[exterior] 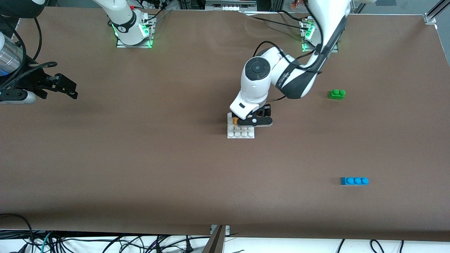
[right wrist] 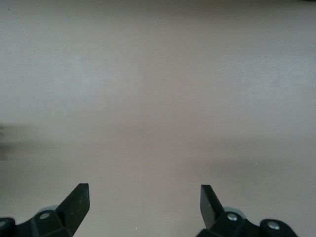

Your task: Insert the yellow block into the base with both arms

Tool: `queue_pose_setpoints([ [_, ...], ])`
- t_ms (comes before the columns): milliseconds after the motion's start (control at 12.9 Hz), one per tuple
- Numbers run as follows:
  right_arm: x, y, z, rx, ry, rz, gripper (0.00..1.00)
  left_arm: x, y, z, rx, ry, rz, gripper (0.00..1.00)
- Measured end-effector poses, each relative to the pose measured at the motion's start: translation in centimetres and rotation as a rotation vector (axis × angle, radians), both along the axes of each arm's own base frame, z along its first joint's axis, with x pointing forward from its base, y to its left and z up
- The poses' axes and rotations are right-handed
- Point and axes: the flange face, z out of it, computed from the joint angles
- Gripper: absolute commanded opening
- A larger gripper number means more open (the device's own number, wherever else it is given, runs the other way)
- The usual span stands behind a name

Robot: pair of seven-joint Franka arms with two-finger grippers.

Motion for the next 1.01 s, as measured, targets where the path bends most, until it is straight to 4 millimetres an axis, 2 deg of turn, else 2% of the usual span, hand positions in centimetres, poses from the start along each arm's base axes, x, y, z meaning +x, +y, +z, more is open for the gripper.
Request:
queue_pose_setpoints([
  [155,0.0,0.0,0.0,0.000,0.000,0.000,0.99,1.9,3.1,4.0,-0.042,0.004,0.029,1.00],
  [232,0.0,0.0,0.0,0.000,0.000,0.000,0.99,3.0,5.2,6.0,-0.071,0.018,0.020,1.00],
  [464,0.0,0.0,0.0,0.000,0.000,0.000,0.99,6.0,14.2,12.9,-0.088,0.023,0.005,1.00],
  [619,0.0,0.0,0.0,0.000,0.000,0.000,0.99,6.4,20.3,16.9,-0.099,0.032,0.040,1.00],
  [774,0.0,0.0,0.0,0.000,0.000,0.000,0.99,6.6,26.4,19.3,-0.099,0.038,0.037,1.00],
  [851,0.0,0.0,0.0,0.000,0.000,0.000,0.99,6.4,29.3,19.9,-0.090,0.057,0.014,1.00],
  [1006,0.0,0.0,0.0,0.000,0.000,0.000,0.99,6.1,33.7,20.3,-0.077,0.095,-0.014,1.00],
])
